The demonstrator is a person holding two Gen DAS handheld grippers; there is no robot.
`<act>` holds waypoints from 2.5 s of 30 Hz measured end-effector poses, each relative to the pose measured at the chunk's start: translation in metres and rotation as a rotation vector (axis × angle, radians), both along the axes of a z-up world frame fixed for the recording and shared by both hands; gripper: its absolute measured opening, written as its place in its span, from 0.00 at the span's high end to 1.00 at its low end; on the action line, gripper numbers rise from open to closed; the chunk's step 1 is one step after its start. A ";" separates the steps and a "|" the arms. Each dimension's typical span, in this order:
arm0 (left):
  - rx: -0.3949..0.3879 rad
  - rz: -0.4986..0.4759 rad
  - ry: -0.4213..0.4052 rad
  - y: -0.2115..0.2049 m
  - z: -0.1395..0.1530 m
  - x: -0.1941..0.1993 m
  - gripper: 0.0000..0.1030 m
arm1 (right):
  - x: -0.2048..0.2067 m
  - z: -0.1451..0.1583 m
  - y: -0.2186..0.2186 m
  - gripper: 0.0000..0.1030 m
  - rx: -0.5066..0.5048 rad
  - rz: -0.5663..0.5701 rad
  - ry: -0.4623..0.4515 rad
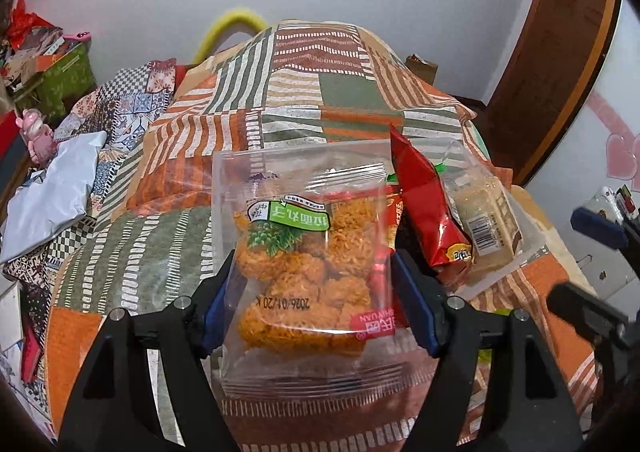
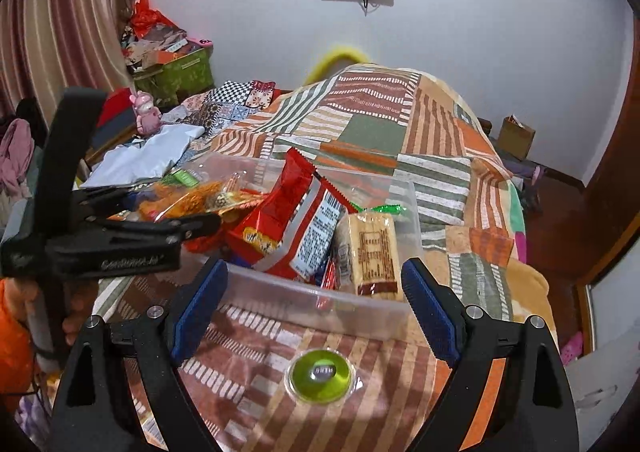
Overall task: Organize snacks
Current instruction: 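Carry the puff bag and red bag into the clear box and release both, then grasp the wrapped pastry bag with left tool while right tool grasps the white-yellow bag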
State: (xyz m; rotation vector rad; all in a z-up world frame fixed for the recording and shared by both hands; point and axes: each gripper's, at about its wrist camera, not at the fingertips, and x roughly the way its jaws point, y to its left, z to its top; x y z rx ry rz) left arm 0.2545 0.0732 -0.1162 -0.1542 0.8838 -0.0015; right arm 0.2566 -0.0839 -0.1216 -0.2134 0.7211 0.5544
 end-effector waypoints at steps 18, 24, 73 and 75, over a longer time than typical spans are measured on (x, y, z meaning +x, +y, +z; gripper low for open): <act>0.047 0.012 -0.118 0.002 0.054 -0.064 0.26 | -0.037 -0.002 -0.034 0.15 0.037 -0.045 0.031; 0.079 0.005 -0.130 -0.005 0.059 -0.114 0.21 | -0.064 0.000 -0.047 0.15 0.050 -0.063 0.026; 0.030 0.106 0.068 0.005 -0.042 -0.223 0.27 | -0.138 -0.076 -0.052 0.53 0.089 -0.044 0.184; 0.024 0.101 0.060 0.004 -0.039 -0.222 0.27 | -0.137 -0.071 -0.054 0.53 0.096 -0.048 0.175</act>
